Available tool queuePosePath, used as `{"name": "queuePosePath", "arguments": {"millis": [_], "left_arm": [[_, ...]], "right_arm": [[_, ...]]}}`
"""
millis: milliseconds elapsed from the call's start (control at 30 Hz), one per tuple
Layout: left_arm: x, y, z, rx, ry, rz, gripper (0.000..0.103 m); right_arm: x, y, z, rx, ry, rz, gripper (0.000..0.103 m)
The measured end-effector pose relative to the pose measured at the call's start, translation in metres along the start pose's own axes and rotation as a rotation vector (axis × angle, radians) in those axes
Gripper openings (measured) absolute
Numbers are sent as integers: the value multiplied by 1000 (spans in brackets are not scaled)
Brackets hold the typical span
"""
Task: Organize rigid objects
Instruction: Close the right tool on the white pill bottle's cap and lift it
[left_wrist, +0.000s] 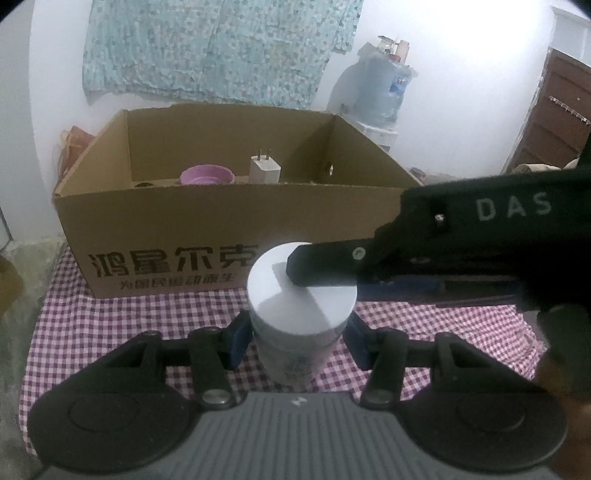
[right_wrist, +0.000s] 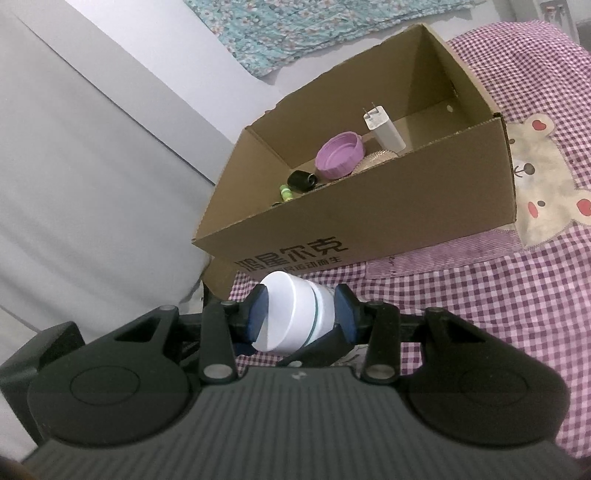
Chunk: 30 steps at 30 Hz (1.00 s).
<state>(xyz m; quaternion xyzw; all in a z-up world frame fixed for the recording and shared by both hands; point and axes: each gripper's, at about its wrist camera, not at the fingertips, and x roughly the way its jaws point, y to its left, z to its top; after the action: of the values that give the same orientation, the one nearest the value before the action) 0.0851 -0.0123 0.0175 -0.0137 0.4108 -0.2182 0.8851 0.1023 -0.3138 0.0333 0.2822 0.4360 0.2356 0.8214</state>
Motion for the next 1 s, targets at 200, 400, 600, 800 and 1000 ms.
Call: {"name": "queuePosePath", "arguments": {"millis": [200, 400, 600, 800, 1000], "left_arm": [[1, 2, -1, -1, -5, 6, 54], [0, 2, 0, -10, -9, 9, 54], [-3, 0, -1, -9, -15, 19, 54], [-8, -2, 1, -5, -26, 24, 54], [-18, -6, 1, 6, -47, 30, 54]], "right_arm": [[1, 2, 0, -8, -1, -5, 40], [1, 3, 0, -10, 0, -6, 40], [0, 5, -1, -12, -2, -5, 40], [-4, 8, -1, -20, -6, 0, 40], [-13, 13, -2, -31, -19, 9, 40]]}}
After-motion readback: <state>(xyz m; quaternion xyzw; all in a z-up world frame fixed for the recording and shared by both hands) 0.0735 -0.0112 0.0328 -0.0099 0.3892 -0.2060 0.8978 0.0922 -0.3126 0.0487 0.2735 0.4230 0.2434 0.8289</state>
